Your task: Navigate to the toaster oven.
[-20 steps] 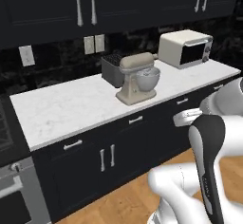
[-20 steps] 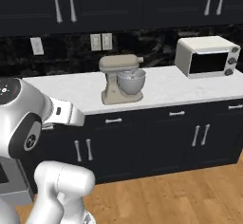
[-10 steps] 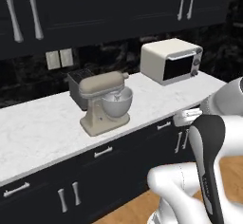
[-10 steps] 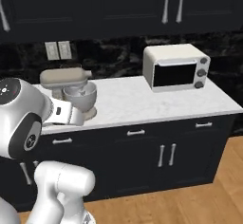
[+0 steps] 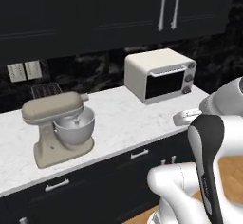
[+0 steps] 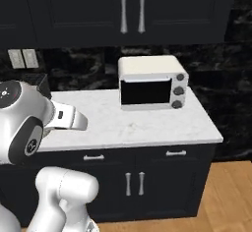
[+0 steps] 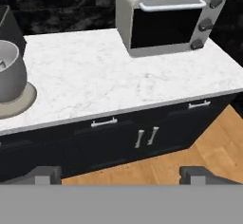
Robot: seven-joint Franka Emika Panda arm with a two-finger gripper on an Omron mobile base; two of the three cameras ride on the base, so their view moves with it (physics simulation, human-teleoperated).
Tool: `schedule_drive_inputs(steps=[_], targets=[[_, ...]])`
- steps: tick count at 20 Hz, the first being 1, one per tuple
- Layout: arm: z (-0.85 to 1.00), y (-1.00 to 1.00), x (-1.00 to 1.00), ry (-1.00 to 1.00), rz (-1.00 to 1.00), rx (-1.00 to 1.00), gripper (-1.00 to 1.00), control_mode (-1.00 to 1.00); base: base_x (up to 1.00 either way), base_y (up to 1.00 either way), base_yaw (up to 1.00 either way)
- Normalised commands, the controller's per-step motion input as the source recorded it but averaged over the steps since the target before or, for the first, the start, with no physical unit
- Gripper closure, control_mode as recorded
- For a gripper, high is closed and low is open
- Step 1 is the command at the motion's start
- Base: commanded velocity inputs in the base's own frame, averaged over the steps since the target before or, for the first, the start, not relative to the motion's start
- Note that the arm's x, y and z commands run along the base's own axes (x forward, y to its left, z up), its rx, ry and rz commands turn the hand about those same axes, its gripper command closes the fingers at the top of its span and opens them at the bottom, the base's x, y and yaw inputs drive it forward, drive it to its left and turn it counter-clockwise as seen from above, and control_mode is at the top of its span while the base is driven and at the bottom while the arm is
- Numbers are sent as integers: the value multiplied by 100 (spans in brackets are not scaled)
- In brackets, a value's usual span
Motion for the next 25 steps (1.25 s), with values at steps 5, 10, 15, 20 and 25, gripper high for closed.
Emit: schedule_drive_inputs(steps=[5,10,15,20,25], targets=[[0,0,0,0,0,0,-100,100,72,-98,29],[0,0,0,0,0,0,-100,100,61,-56,24],[0,0,0,0,0,0,-100,100,83,-7,20],[0,0,0,0,0,0,-100,100,61,-64,34],[0,0,0,0,0,0,-100,100,27,-100,47]])
